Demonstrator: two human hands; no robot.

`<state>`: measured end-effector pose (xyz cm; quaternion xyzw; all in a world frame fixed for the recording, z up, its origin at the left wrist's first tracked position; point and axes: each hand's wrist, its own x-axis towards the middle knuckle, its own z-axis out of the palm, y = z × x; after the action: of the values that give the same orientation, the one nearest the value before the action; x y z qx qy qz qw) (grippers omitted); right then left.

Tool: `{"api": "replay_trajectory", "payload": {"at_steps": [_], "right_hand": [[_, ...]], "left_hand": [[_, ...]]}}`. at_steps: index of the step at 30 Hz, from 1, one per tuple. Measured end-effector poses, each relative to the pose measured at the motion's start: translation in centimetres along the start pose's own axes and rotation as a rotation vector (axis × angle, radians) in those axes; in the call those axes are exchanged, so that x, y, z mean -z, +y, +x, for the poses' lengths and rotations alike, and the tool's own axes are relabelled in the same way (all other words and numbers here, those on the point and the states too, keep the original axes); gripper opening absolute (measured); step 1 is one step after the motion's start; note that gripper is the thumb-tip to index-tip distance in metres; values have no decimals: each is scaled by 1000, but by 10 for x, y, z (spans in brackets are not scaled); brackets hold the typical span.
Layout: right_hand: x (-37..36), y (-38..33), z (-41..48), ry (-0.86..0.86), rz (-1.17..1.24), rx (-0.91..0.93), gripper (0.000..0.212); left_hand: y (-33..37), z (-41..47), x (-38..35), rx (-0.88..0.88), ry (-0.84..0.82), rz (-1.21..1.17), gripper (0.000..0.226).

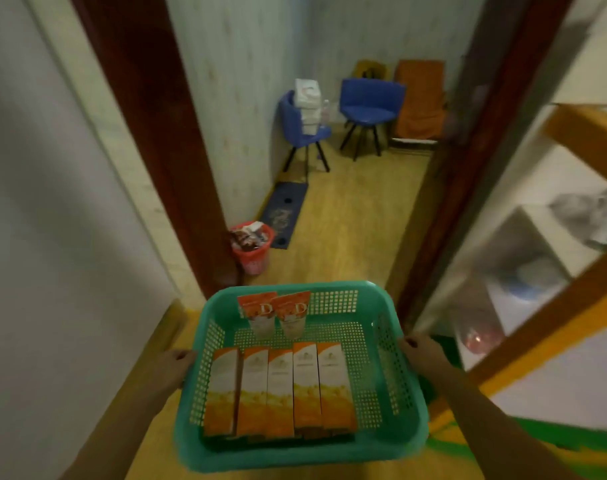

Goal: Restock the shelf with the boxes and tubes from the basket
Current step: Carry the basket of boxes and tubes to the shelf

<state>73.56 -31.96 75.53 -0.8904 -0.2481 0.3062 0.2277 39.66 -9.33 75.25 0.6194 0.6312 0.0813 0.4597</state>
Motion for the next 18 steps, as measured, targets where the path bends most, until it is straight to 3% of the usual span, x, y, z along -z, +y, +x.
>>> {"api": "replay_trajectory", "payload": {"at_steps": [7,18], "right_hand": [[66,145,-61,184,35,-182,35],[149,345,-171,310,203,-422,38]], "left_hand": [[62,-49,-114,-143,-191,109,26],[102,-167,-297,-257,-387,210,28]]}}
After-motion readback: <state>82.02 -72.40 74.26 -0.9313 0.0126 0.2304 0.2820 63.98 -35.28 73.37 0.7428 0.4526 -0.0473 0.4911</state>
